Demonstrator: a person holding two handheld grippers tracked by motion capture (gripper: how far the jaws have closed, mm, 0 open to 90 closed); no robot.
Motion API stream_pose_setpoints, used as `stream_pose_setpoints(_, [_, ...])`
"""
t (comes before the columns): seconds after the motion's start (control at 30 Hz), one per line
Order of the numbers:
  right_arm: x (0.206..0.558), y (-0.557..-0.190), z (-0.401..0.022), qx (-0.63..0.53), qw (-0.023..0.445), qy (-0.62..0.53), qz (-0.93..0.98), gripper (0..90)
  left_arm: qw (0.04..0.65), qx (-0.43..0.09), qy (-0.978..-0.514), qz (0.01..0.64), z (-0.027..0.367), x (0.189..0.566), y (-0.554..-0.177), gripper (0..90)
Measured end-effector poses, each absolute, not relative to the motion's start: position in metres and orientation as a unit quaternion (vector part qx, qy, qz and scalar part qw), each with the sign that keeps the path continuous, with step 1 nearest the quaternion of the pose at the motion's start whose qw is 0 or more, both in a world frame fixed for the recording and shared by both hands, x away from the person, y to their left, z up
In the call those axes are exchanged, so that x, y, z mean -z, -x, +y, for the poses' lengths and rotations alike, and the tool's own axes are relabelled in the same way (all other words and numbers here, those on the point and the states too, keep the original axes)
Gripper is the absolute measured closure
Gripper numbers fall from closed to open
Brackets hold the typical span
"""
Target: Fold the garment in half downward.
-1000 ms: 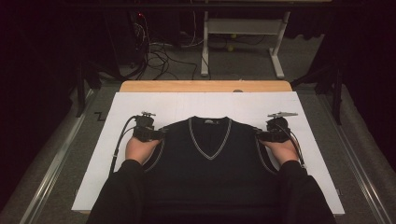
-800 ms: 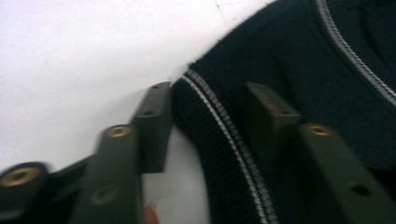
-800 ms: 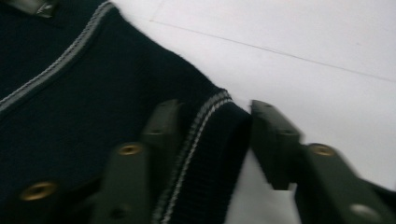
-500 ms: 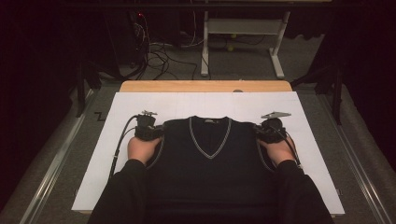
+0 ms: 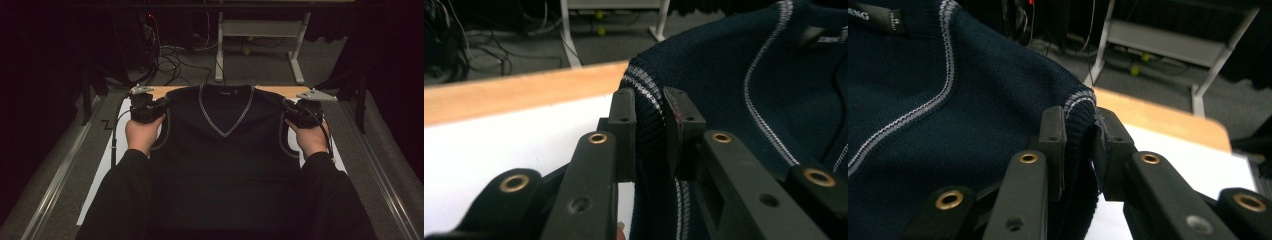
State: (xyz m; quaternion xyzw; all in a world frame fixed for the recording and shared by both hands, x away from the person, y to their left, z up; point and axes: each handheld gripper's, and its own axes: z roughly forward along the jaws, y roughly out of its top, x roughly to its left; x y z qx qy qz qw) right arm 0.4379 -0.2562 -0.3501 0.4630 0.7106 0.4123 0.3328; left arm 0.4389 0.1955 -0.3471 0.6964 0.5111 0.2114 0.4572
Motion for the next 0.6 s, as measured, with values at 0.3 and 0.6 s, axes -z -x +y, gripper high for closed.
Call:
stream_pose_setpoints(0.3, [0.351,-0.431,-0.252,-0.408,0.329,-0.453,0.721,77.2,0.462,-0.194,-0.701,0.507,0.203,0.359,-0.431,72.3])
stream_pose_setpoints(0.6, [0.348,-0.4,-0.255,-0.431,0.325,-0.429,0.724,77.2,0.504,-0.155,-0.705,0.475,0.216,0.36,-0.4,72.3])
